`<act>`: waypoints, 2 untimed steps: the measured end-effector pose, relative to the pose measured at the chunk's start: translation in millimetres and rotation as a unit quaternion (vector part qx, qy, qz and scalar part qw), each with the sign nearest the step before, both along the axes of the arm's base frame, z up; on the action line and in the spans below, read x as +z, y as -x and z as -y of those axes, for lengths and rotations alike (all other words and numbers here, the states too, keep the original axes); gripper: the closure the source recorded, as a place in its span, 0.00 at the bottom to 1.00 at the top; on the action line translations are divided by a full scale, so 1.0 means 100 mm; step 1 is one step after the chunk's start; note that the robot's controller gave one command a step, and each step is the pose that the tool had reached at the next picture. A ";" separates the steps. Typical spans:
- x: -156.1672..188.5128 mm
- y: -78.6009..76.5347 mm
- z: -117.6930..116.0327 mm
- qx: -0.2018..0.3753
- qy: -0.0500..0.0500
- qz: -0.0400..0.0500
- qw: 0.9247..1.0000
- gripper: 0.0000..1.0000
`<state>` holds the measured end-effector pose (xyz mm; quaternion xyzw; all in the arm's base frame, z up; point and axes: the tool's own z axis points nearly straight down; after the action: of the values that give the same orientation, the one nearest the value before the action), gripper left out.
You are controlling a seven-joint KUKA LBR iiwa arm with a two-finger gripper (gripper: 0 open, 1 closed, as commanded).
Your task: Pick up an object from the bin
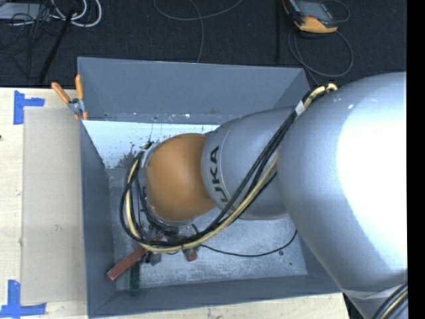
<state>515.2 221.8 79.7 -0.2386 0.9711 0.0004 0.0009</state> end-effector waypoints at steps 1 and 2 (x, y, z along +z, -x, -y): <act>1.24 0.10 0.01 0.125 0.000 0.003 0.992 1.00; 1.21 0.11 0.02 0.124 0.000 0.000 0.992 0.00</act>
Offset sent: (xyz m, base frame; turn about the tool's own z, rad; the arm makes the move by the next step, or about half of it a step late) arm -0.0110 -0.0024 0.1216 -0.2517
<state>504.6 219.7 201.0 -0.3571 0.9341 0.0005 0.0005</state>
